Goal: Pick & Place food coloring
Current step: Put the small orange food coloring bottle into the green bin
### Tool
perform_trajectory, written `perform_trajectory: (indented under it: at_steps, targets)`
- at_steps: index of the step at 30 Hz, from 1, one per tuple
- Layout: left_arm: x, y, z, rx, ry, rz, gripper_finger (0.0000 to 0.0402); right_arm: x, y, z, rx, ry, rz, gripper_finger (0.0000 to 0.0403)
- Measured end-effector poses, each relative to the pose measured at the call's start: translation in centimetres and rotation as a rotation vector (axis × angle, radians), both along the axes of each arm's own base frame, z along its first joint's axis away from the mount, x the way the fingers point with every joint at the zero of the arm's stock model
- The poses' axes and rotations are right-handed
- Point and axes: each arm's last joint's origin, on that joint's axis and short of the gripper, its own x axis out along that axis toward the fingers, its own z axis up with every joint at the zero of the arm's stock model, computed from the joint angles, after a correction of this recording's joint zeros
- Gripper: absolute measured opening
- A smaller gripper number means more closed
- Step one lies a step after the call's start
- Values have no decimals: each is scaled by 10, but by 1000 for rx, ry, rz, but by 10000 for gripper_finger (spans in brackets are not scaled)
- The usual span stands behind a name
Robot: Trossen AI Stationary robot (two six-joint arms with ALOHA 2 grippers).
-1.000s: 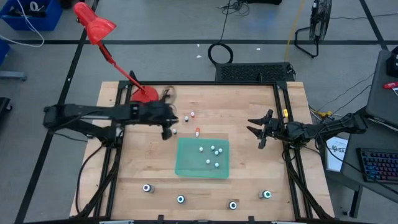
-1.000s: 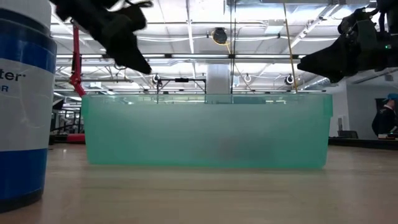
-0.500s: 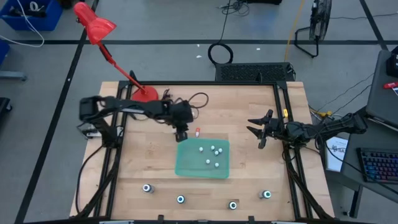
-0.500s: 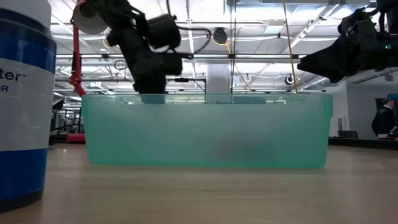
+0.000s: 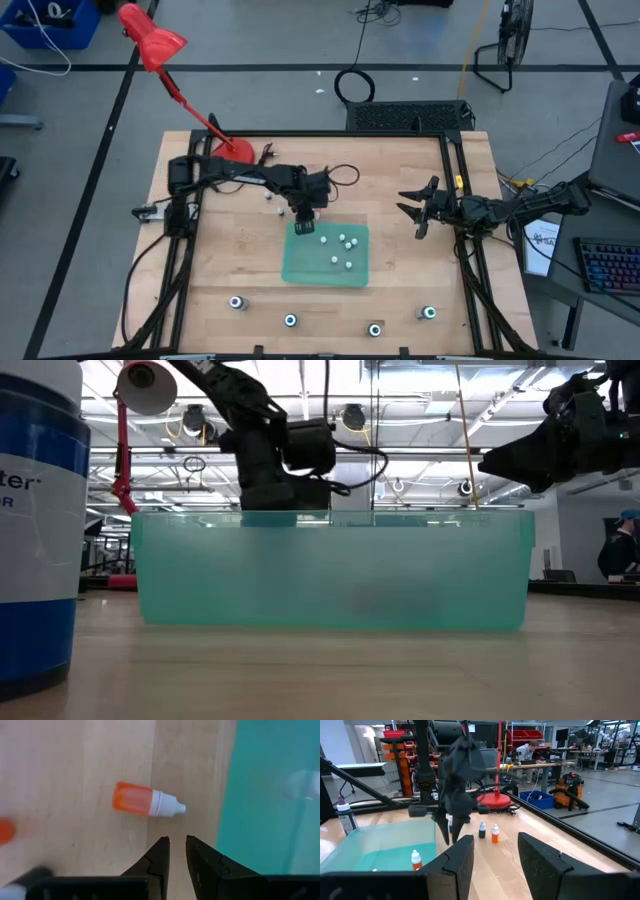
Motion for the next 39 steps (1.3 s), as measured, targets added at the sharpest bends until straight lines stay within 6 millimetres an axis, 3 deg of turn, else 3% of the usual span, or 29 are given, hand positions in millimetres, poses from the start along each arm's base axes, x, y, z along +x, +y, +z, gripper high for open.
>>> perform_trajectory:
  at_steps: [9, 24, 32, 39]
  targets:
    - [17, 3, -12, 9, 21, -22, 67, 0, 0, 0, 0, 0, 0, 141]
    - [45, 10, 2, 133, -303, -42, 67, 0, 0, 0, 0, 1, 0, 141]
    - [43, 15, 40, 316, -425, -38, 67, 0, 0, 0, 0, 0, 0, 141]
    - [17, 19, 74, 397, -331, 119, 67, 0, 0, 0, -1, 4, 0, 141]
